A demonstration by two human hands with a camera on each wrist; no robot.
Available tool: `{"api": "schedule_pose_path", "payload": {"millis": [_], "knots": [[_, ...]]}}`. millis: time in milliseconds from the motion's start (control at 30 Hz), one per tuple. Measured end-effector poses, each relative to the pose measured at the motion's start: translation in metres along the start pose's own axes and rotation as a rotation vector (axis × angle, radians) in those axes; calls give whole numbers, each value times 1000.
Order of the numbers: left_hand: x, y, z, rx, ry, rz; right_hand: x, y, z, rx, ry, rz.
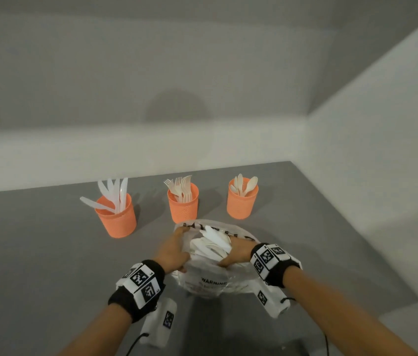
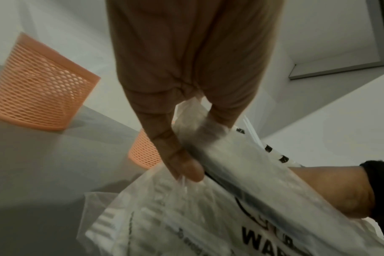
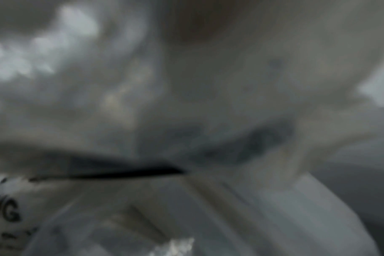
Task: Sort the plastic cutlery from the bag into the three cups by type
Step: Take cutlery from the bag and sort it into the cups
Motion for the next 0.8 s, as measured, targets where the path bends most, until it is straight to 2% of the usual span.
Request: {"api": "schedule_pose_path", "payload": {"millis": [300,567,800], "knots": [[-35,-56,54,-153,-70,-5,37,22,67,-60,-99,96],[-64,-102,88,-182,3,-45,64,36,117,-71,-129,146],[-79,-127,102,-191,17,-34,73,31,143,-148,-54,195]]}}
Point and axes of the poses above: each hand's wrist, its own y-axis away from the middle knuckle, its own x-axis out of the back of the hand, z = x × y, the point moved 1 cm from there along -y, towards the middle knuckle, and after that the axes turned 14 degrees about -z, right-handed, at the moved point
